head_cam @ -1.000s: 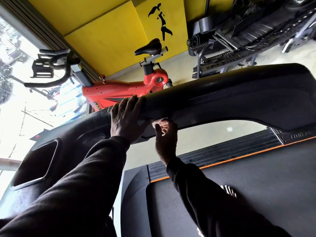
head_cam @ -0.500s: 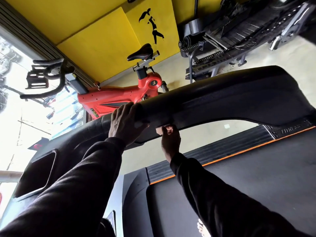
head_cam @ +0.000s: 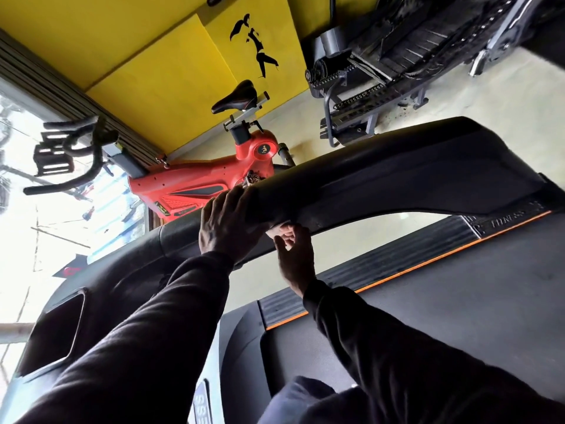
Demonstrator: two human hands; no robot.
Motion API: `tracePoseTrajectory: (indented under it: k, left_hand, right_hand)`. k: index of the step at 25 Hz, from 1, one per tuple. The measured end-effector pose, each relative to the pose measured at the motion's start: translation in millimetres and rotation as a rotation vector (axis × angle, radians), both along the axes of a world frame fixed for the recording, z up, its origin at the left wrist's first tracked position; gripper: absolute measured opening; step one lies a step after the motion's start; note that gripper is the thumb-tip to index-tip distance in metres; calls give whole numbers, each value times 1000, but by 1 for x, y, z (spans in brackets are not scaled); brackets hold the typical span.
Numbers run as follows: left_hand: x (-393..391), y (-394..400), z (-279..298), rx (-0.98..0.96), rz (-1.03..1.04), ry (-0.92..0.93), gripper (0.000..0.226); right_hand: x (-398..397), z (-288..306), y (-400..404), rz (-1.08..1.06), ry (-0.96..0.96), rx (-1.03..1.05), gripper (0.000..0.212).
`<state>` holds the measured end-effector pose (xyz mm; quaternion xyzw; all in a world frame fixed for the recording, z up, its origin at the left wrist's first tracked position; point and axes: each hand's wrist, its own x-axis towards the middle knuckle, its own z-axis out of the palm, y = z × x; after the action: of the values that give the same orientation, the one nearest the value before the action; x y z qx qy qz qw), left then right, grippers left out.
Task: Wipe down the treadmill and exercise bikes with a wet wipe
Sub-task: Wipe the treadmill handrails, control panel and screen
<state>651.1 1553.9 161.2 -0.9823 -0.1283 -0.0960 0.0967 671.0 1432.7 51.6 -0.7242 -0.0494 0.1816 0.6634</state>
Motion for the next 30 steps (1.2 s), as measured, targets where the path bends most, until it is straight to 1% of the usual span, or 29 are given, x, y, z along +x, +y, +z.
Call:
tracePoseTrajectory:
  k: [1,4,5,7,8,9,12,13,16,17,18,20,21,23,24,26,28,30]
  left_hand:
    - [0,-1,-1,-1,20,12,74]
    - [0,0,0,2,40,23,79]
    - [1,-1,0,-4,44,23,81]
    - [2,-3,1,-16,50,20,82]
    - [2,-4,1,-15,48,17,81]
    - [2,-5,2,-10,40,9,80]
    - [2,-8,4,-10,19,-16,78]
    - [1,-9,5,-14,20,-19,77]
    - [-1,-9,7,-24,14,-38,76]
    - [-1,-10,6,-25,10,-46,76]
    - [-1,-10,6,-27,8,-50,77]
    - [-1,-9,4,-49,12,-54,78]
    - [1,-9,4,-66,17,-56,78]
    - [10,-12,5,-108,-3,-49,74]
    - [18,-16,5,-128,-51,-38,71]
    - [36,-30,3,-149,-180,-16,65]
    - [52,-44,-1,-128,-197,14,65]
    - [56,-49,-7,-43,-159,7,65]
  right_hand:
    - [4,-6,-1,18,9,-11,21]
    - [19,-13,-5,-22,209,-37,27]
    - [21,-13,-8,-44,215,-34,30]
    - [19,-12,-14,-47,162,4,32]
    - [17,-13,-16,-39,125,-8,32]
    - [20,-15,-17,-45,129,-28,32]
    - [32,-12,-15,-87,300,-63,35]
    - [29,-5,-14,-101,257,-48,34]
    - [12,13,-15,-74,-23,8,32]
    - [11,12,-16,-61,-69,13,31]
    - [14,9,-17,-56,-64,14,29]
    - [24,11,-20,-107,33,18,26]
    - [26,13,-21,-137,39,27,27]
    - [22,17,-23,-162,-44,67,31]
    - [20,17,-22,-149,-69,72,33]
    - [24,11,-23,-114,-13,55,32]
    - [31,11,-29,-108,121,35,27]
    - [32,11,-33,-155,86,38,29]
